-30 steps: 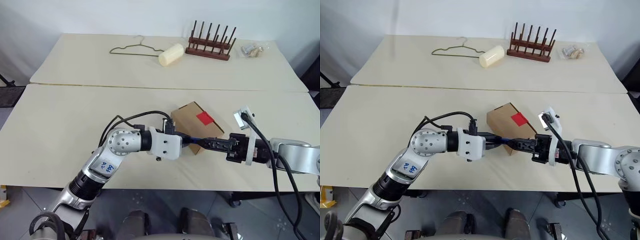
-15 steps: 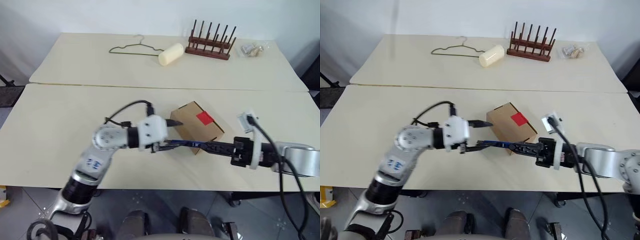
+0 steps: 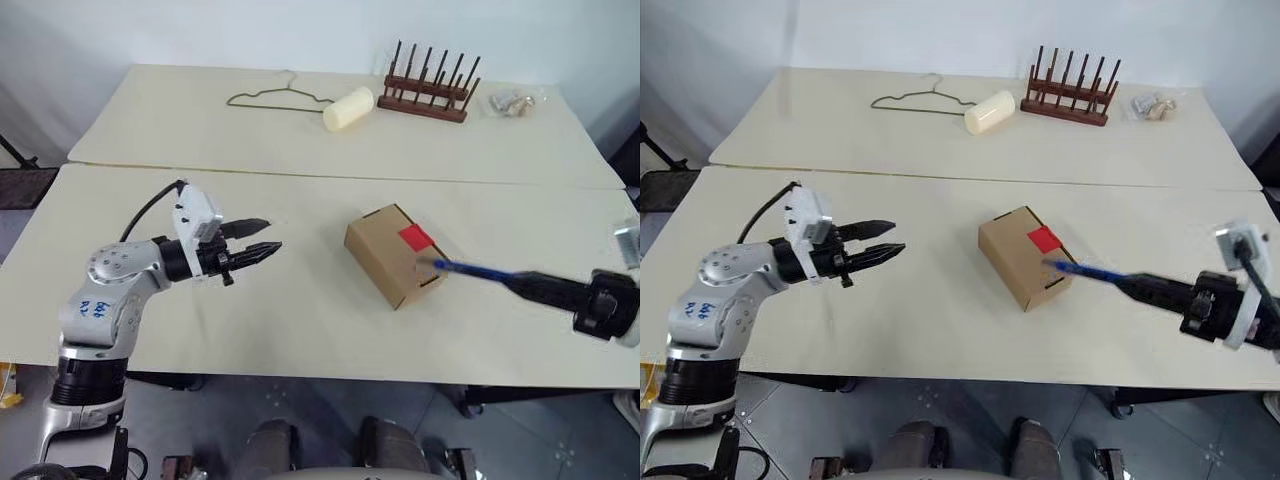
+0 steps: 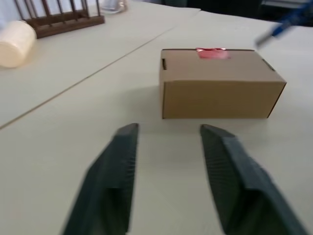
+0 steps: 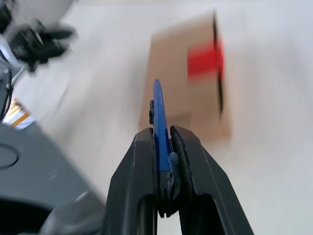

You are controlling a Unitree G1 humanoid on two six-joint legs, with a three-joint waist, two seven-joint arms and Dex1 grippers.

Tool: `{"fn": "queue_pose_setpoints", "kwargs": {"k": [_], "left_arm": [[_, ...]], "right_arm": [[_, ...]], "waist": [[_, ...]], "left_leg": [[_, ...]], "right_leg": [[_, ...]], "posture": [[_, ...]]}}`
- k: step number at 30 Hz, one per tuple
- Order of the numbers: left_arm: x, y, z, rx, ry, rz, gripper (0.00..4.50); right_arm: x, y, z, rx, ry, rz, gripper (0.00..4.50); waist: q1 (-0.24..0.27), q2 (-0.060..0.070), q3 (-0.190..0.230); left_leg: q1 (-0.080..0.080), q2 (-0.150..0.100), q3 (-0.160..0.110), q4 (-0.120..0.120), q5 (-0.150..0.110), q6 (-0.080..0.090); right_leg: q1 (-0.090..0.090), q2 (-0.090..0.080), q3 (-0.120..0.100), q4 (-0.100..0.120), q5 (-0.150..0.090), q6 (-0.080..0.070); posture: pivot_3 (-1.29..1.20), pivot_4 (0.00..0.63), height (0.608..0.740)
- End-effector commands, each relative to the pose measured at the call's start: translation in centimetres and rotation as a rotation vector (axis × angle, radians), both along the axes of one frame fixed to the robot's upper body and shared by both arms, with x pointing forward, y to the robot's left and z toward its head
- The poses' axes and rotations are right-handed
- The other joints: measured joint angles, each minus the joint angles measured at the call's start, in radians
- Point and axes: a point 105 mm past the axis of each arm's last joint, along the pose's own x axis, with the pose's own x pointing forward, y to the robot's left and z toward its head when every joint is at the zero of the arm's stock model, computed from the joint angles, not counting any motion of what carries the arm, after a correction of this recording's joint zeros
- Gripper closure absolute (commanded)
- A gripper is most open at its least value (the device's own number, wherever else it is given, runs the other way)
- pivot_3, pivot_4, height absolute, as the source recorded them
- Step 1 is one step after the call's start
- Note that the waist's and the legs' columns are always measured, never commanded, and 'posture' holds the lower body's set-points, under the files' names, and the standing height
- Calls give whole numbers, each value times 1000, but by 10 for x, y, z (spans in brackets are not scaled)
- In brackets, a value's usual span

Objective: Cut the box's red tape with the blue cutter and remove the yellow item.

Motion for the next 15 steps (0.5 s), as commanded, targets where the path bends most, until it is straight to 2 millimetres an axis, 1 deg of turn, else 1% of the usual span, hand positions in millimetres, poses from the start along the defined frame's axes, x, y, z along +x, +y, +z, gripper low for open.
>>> {"fn": "queue_pose_setpoints", "kwargs": {"k": [1, 3, 4, 7, 9, 12, 15], "left_arm": [[6, -29, 14, 25, -66, -87, 3753], [14, -47, 7, 118, -110, -123, 4416], [19, -57, 6, 129, -120, -129, 4500], [31, -77, 3, 134, -120, -117, 4500], [35, -93, -1, 164, -124, -132, 4500], [34, -116, -1, 137, -89, -180, 4500], [35, -132, 2, 123, -67, -196, 4500]], "right_arm": [[8, 9, 13, -77, -100, 32, 4359], [19, 13, 19, -119, -166, 16, 4359], [24, 16, 24, -130, -194, 8, 4359], [42, 19, 29, -208, -246, -57, 4359], [50, 22, 33, -234, -256, -96, 4359], [54, 28, 34, -270, -243, -105, 4359], [54, 31, 29, -325, -217, -109, 4359]], "waist": [[2, 0, 0], [-1, 0, 0], [-2, 0, 0], [-3, 1, 0], [-5, 1, 0], [-5, 0, 0], [3, 0, 0]], "left_leg": [[0, 0, 0, 0, 0, 0], [0, 0, 2, 0, 0, -1], [-1, 0, 3, -1, 0, -1], [-1, 0, 3, -2, 0, -1], [-2, 0, 3, -2, 0, -1], [-3, 0, 2, -2, 0, -1], [-5, 0, 0, -1, 0, -1]], "right_leg": [[0, 0, -1, 0, 0, 0], [1, 1, -2, 0, 0, 0], [0, 1, -3, 0, 0, 0], [-1, 1, -3, -1, 0, 1], [-1, 1, -4, -1, 0, 1], [-2, 1, -5, -1, 0, 1], [-2, 1, -7, -1, 1, 1]], "posture": [[0, 150, 740], [0, 150, 740], [0, 150, 740], [0, 150, 740], [0, 150, 740], [0, 150, 740], [0, 150, 740]]}}
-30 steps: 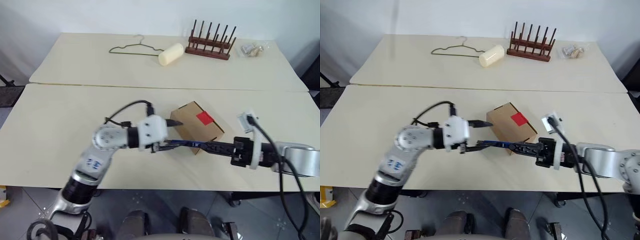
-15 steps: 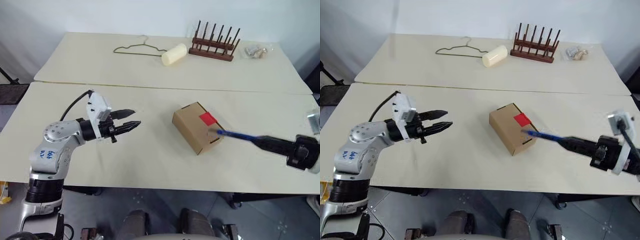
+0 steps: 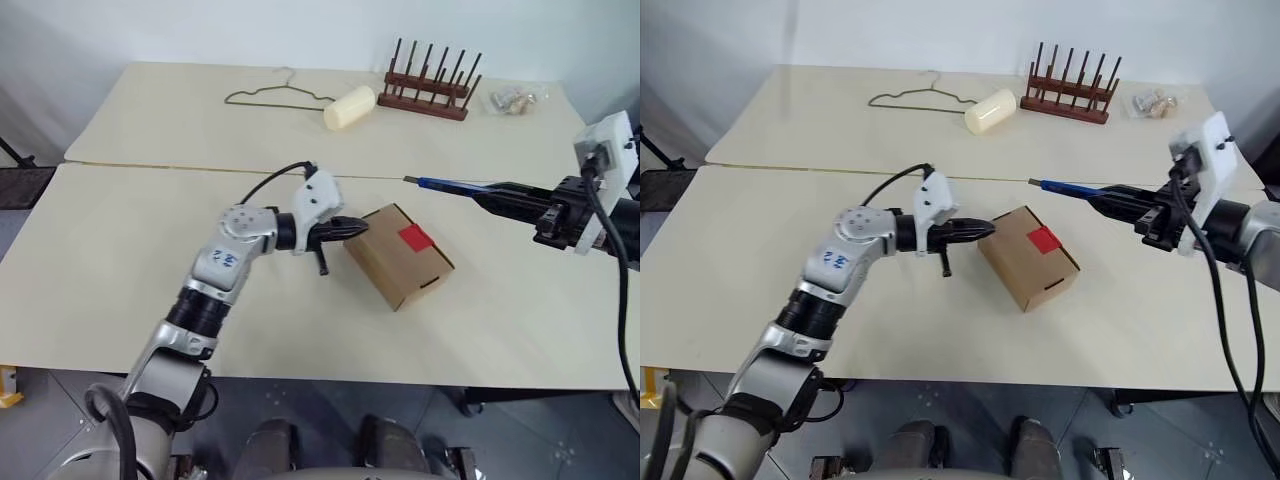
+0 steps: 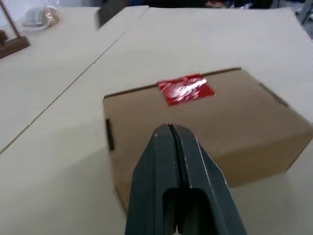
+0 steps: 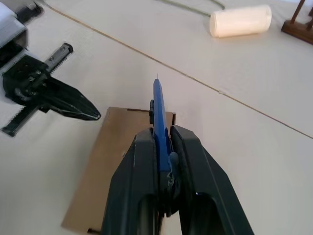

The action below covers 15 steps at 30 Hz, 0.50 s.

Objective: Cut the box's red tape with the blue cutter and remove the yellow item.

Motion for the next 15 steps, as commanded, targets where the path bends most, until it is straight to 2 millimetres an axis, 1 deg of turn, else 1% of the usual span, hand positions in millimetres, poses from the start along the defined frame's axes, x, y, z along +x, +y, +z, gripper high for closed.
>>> {"fn": "queue_pose_setpoints", "kwargs": {"k": [1, 6, 9, 13, 15], "left_arm": [[1, -16, 10, -8, -10, -13, 4500], [1, -24, 2, 19, 56, -18, 4500], [1, -28, -10, 60, 120, -4, 4500], [4, -32, -16, 86, 151, 17, 4500], [5, -32, -23, 115, 187, 39, 4500]], "right_arm": [[-4, 3, 5, -57, -11, -15, 4359], [-2, 2, 2, -104, -2, -63, 4359], [-3, -1, -5, -153, 16, -91, 4359], [-5, -1, -8, -154, 26, -92, 4359], [-4, -2, -8, -160, 30, -108, 4359]], "waist": [[2, 0, 0], [-4, 0, 0], [-2, 0, 0], [-1, 0, 0], [-2, 0, 0]], "left_leg": [[0, 0, 0, 0, 0, 0], [-1, 0, 0, 0, 0, 0], [-1, 0, 0, 0, 0, 0], [-1, 0, -1, 0, 0, 0], [-1, 0, -1, 0, 0, 0]], "right_leg": [[0, 0, 0, 0, 0, 0], [0, 0, -1, 0, 0, 0], [0, 0, -1, 0, 0, 0], [0, 0, -1, 0, 0, 0], [0, 0, -1, 0, 0, 0]], "posture": [[0, 150, 740], [0, 150, 740], [0, 150, 740], [0, 150, 740], [0, 150, 740]]}}
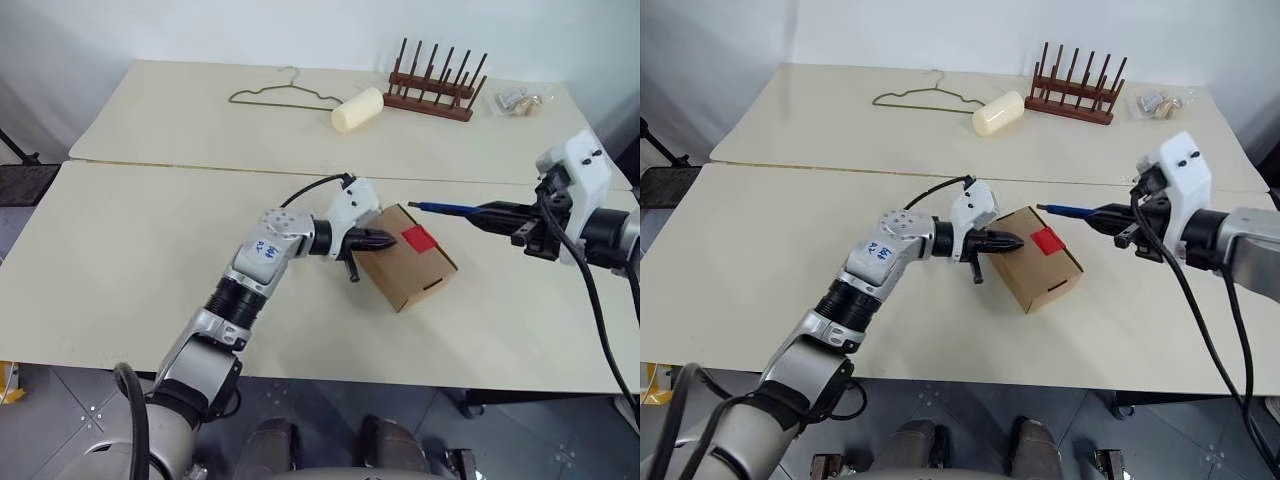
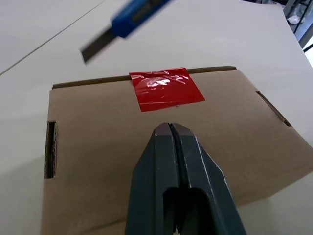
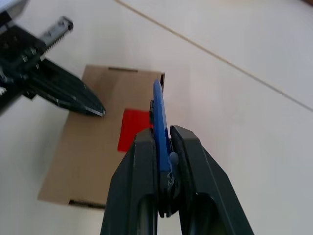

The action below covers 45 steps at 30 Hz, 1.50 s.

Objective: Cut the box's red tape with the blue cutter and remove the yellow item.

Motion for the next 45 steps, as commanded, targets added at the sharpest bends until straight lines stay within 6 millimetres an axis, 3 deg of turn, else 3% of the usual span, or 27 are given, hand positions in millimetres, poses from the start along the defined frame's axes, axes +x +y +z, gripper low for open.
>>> {"fn": "queue_pose_setpoints", "kwargs": {"k": [1, 18, 24, 33, 45], "left_arm": [[2, -4, -6, 50, 42, 32, 4500], [-6, -4, -9, 77, 72, 29, 4500], [-7, -1, -12, 84, 74, 30, 4500], [-9, -3, -12, 81, 77, 25, 4500], [-10, -1, -13, 84, 81, 25, 4500]], "right_arm": [[-1, -3, 8, -23, -39, -25, 4359], [3, -1, -13, -32, 9, -24, 4359], [3, -3, -11, -32, 2, -23, 4359], [7, -1, 12, -6, -57, -11, 4359], [5, -2, -15, -59, 13, -15, 4359]], "waist": [[0, 0, 0], [-1, 0, 0], [-1, 0, 0], [-1, 0, 0], [-1, 1, 0]], "left_leg": [[0, 0, 0, 0, 0, 0], [1, 0, 0, 0, 0, 0], [1, 0, 0, 0, 0, 0], [1, 0, 0, 0, 0, 0], [1, 0, 0, 0, 0, 0]], "right_leg": [[0, 0, 0, 0, 0, 0], [0, 0, 0, 0, 0, 0], [0, 0, 0, 0, 0, 0], [0, 0, 0, 1, 0, 0], [0, 0, 0, 1, 0, 0]], "posture": [[0, 150, 740], [0, 150, 740], [0, 150, 740], [0, 150, 740], [0, 150, 740]]}}
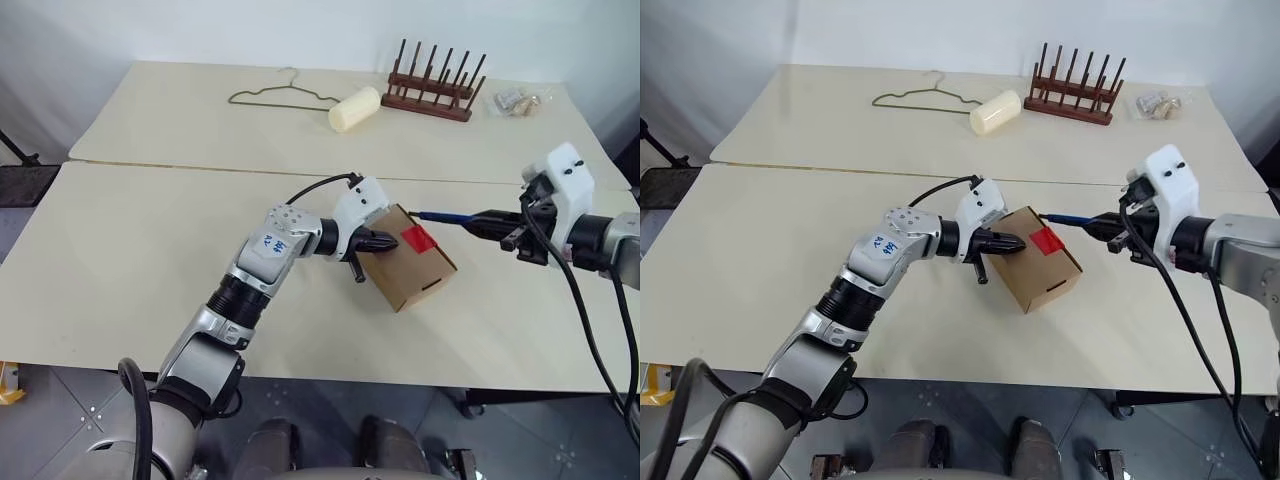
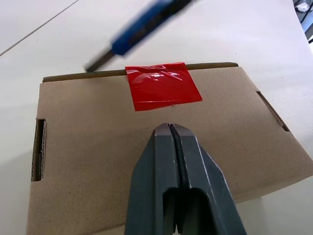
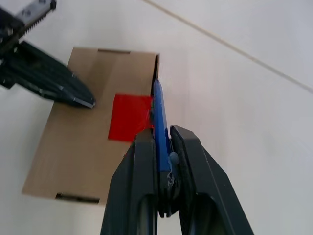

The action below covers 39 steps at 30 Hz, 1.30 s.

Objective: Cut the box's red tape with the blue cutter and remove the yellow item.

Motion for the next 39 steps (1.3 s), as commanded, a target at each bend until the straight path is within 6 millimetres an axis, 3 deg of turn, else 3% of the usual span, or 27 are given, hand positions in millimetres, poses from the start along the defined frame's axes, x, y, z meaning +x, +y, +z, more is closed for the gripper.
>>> {"fn": "queue_pose_setpoints", "kwargs": {"k": [1, 10, 22, 31, 39], "left_arm": [[-4, 1, -12, 28, 31, -1, 4500], [-3, 2, -12, 36, 33, 9, 4500], [-4, 2, -15, 39, 40, 5, 4500], [-5, 2, -15, 42, 43, 2, 4500], [-5, 3, -16, 46, 44, 5, 4500]], "right_arm": [[-2, 1, 3, -30, -28, 12, 4359], [-7, 5, 1, -35, 14, 40, 4359], [2, 4, 34, 29, -94, 19, 4359], [-3, 9, 12, 11, -13, 38, 4359], [-2, 2, 6, -7, -5, 13, 4359]], "waist": [[-1, 0, 0], [0, 0, 0], [-1, 0, 0], [0, 0, 0], [-1, 0, 0]], "left_leg": [[0, 0, 0, 0, 0, 0], [0, 0, 0, 0, 0, 0], [0, 0, 0, 0, 0, 0], [0, 0, 0, 0, 0, 0], [0, 0, 0, 1, 0, 0]], "right_leg": [[0, 0, 0, 0, 0, 0], [0, 0, 0, 0, 0, 0], [0, 0, 0, 0, 0, 0], [0, 0, 0, 1, 0, 0], [0, 0, 0, 1, 0, 0]], "posture": [[0, 150, 740], [0, 150, 740], [0, 150, 740], [0, 150, 740], [0, 150, 740]]}}
